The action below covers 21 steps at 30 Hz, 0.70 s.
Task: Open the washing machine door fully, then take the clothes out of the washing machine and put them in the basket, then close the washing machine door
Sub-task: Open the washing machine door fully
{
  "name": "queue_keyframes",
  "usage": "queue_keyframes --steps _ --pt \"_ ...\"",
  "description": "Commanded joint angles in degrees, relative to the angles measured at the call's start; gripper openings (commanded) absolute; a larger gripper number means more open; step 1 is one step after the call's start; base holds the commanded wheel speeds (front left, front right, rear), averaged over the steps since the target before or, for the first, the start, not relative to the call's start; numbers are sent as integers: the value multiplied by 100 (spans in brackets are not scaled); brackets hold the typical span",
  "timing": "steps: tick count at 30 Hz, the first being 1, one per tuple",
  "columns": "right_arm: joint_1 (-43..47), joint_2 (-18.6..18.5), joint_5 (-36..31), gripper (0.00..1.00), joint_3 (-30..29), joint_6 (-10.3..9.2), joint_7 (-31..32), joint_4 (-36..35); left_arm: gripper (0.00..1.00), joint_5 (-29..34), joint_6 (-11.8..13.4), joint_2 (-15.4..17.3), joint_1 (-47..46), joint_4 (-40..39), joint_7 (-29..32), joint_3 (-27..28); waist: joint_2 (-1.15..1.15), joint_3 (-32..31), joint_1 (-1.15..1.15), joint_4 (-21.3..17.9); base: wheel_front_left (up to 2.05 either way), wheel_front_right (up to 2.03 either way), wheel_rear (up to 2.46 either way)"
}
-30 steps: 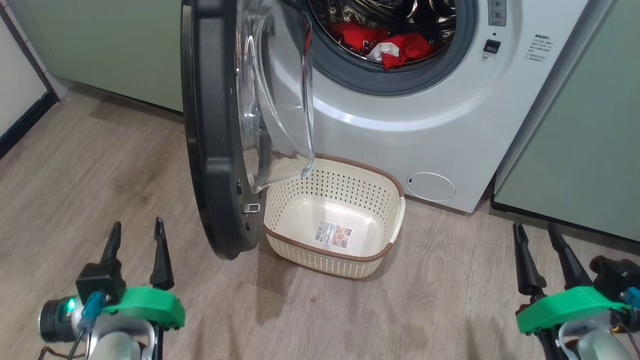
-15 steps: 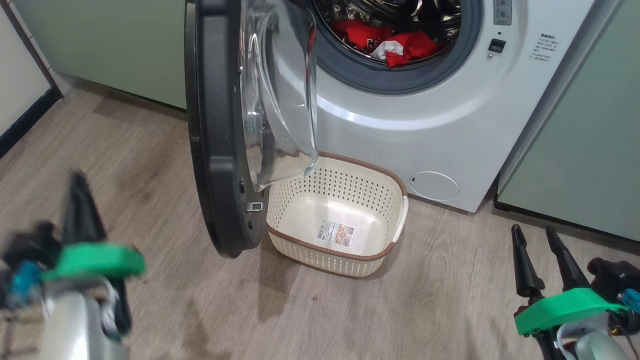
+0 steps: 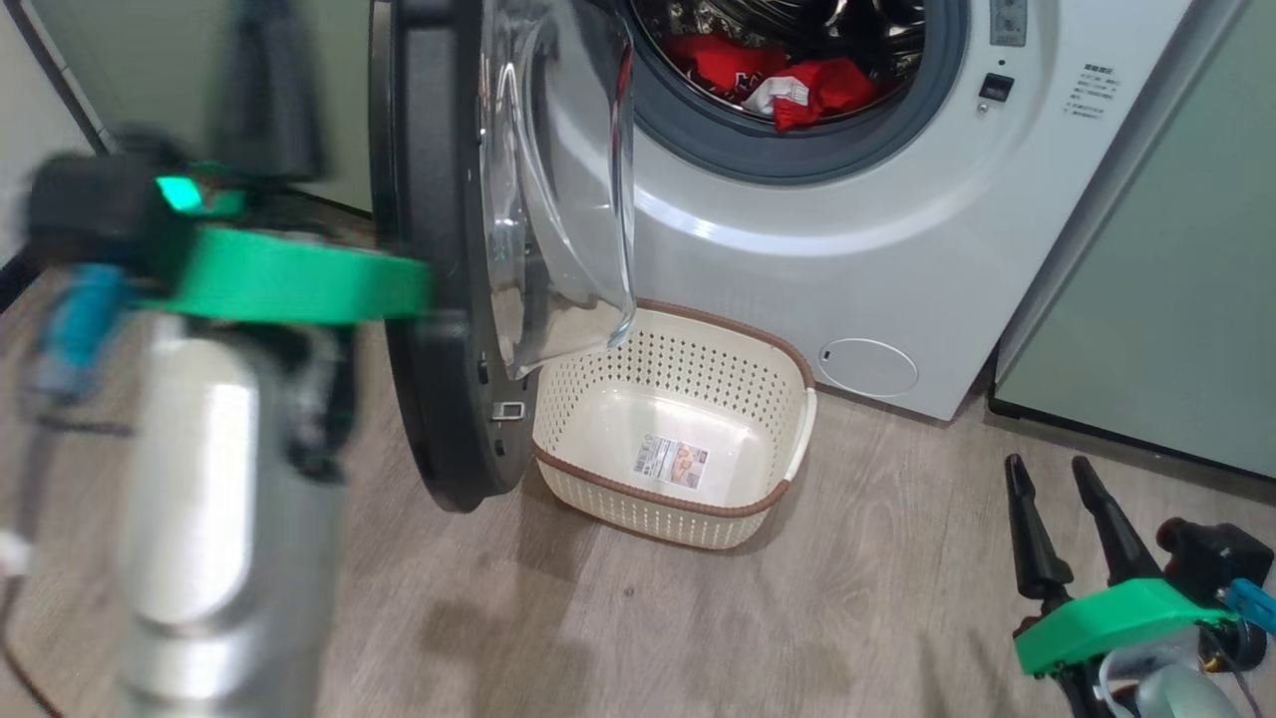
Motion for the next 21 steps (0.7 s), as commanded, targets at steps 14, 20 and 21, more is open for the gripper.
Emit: queue_keyframes --steps 14,20,21 --pt "-63 -161 97 100 155 -3 -60 -136 0 -529 668 74 651 199 67 -3286 0 132 0 -214 0 0 0" --pt "-81 -174 118 100 147 -3 -60 -116 0 -838 786 74 968 993 -376 -3441 0 192 0 -227 0 0 0" --pt "-84 -177 120 100 150 -3 -60 -116 0 -876 813 74 995 1177 -449 -3408 0 201 0 -228 0 0 0"
